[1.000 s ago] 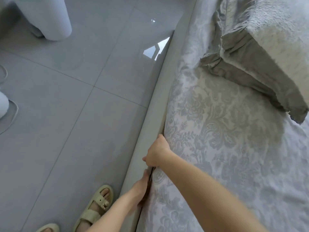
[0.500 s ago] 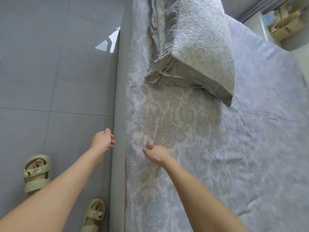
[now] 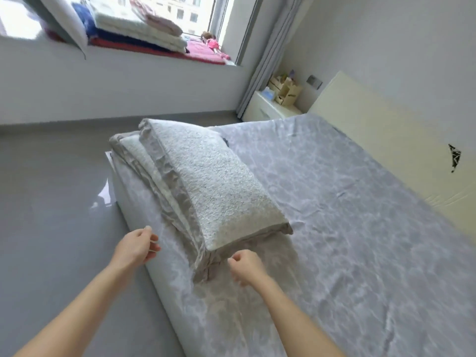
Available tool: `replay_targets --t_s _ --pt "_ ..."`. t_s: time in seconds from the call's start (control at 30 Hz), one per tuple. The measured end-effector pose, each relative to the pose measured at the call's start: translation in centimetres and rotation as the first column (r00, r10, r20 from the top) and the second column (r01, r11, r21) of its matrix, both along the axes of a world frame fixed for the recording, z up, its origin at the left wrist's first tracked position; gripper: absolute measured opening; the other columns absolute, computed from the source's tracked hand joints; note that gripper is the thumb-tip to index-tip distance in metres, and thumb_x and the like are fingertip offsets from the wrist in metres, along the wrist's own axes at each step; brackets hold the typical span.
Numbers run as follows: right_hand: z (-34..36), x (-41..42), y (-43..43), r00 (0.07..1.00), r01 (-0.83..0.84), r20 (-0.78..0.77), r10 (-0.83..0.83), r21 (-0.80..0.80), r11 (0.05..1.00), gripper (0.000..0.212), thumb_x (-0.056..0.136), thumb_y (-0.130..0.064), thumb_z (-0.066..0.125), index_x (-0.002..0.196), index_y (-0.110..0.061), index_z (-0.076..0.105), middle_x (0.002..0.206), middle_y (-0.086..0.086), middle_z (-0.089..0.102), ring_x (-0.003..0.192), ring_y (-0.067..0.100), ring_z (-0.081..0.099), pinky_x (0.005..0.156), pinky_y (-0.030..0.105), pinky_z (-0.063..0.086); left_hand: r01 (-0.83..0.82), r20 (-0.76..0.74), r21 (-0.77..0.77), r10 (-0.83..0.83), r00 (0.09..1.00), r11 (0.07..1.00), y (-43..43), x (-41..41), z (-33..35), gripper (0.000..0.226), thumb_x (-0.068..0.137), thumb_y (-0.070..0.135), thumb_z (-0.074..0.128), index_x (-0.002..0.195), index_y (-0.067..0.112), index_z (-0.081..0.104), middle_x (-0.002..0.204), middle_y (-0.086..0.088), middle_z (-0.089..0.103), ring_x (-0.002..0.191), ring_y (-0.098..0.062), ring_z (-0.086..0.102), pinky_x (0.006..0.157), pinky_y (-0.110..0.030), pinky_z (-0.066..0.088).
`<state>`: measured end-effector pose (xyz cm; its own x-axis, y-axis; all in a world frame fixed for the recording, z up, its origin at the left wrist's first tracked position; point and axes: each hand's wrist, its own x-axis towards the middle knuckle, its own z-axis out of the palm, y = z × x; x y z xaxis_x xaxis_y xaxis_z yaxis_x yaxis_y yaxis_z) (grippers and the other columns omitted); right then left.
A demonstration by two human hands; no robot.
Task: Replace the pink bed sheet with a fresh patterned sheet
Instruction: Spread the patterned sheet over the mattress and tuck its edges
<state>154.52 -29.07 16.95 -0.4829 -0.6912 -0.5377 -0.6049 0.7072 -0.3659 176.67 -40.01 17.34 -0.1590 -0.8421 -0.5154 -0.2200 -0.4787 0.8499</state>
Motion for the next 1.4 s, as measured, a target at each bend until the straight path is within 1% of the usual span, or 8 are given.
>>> replay_targets --t_s 0.1,0.2,0.37,0.53,0.77,0.97,1.07,1.4 --pt "3.5 -1.0 -5.7 0.992 0.109 0.070 -0.101 -0.119 0.987 0.019 0.083 -0.022 0.045 0.067 -0.015 0.053 0.068 0.018 0.061 0.054 0.029 0.060 0.049 0.029 0.043 0.099 0.015 -0.048 -0.098 0.995 0.994 -6.9 -1.0 4.2 0.036 0.102 0.025 0.034 0.092 0.001 0.059 0.076 -0.012 0.063 0.067 -0.024 0.056 0.065 -0.028 0.043" --pt "6.3 -2.6 -11.6 0.967 0.230 0.159 -0.200 -0.202 0.952 0.020 0.089 -0.017 0.046 0.075 -0.010 0.057 0.073 0.010 0.064 0.056 0.016 0.061 0.048 0.026 0.049 0.187 0.039 -0.092 -0.184 0.982 0.978 -13.8 -1.7 8.0 0.034 0.102 0.024 0.034 0.092 0.003 0.059 0.076 -0.011 0.064 0.067 -0.023 0.058 0.062 -0.026 0.042" --pt "8.5 -5.4 -26.0 0.927 0.344 0.260 -0.271 -0.298 0.891 0.020 0.090 -0.016 0.050 0.083 -0.003 0.062 0.078 0.013 0.067 0.061 0.018 0.064 0.054 0.029 0.053 0.225 0.081 -0.204 -0.213 0.974 0.953 -28.2 -2.0 14.1 0.032 0.100 0.023 0.037 0.091 0.003 0.061 0.075 -0.009 0.065 0.064 -0.020 0.057 0.061 -0.025 0.043" --pt "9.9 -5.2 -40.1 0.913 0.362 0.309 -0.267 -0.310 0.879 0.019 0.090 -0.015 0.050 0.088 -0.002 0.064 0.076 0.012 0.065 0.059 0.018 0.063 0.050 0.026 0.051 0.221 0.100 -0.266 -0.202 0.974 0.938 -41.1 -1.2 16.7 0.037 0.102 0.024 0.036 0.086 0.003 0.061 0.075 -0.011 0.065 0.067 -0.024 0.057 0.063 -0.027 0.043" --pt "10.5 -4.7 -55.3 0.887 0.432 0.326 -0.327 -0.336 0.837 0.016 0.087 -0.013 0.048 0.083 -0.005 0.061 0.073 0.011 0.063 0.057 0.018 0.061 0.047 0.025 0.048 0.304 0.133 -0.321 -0.275 0.952 0.897 -59.5 -2.4 17.5 0.038 0.102 0.025 0.038 0.086 0.002 0.064 0.079 -0.015 0.068 0.072 -0.028 0.062 0.065 -0.028 0.047" --pt "10.1 -5.2 -64.0 0.718 0.695 0.369 -0.590 -0.357 0.624 0.011 0.088 -0.007 0.046 0.078 -0.009 0.051 0.067 0.014 0.051 0.054 0.023 0.047 0.046 0.025 0.035 0.508 0.146 -0.337 -0.489 0.860 0.793 -73.4 -4.3 18.2 0.037 0.101 0.026 0.039 0.087 0.004 0.066 0.082 -0.014 0.071 0.076 -0.027 0.065 0.075 -0.034 0.051" --pt "9.4 -4.4 -68.6 0.634 0.771 0.353 -0.688 -0.357 0.527 0.015 0.087 -0.006 0.048 0.073 -0.006 0.053 0.065 0.014 0.054 0.051 0.022 0.050 0.048 0.026 0.038 0.566 0.133 -0.348 -0.558 0.819 0.748 -81.2 -4.6 18.7 0.037 0.101 0.026 0.039 0.088 0.005 0.066 0.081 -0.014 0.071 0.078 -0.027 0.065 0.076 -0.034 0.051" --pt "5.7 -7.4 -80.7 0.610 0.785 0.182 -0.771 -0.269 0.558 0.020 0.089 -0.013 0.051 0.076 -0.002 0.063 0.071 0.013 0.064 0.057 0.019 0.058 0.051 0.026 0.045 0.677 0.150 -0.125 -0.661 0.736 0.725 -99.5 -11.6 10.4 0.029 0.098 0.019 0.039 0.089 0.003 0.063 0.078 -0.010 0.067 0.071 -0.025 0.060 0.072 -0.032 0.048"
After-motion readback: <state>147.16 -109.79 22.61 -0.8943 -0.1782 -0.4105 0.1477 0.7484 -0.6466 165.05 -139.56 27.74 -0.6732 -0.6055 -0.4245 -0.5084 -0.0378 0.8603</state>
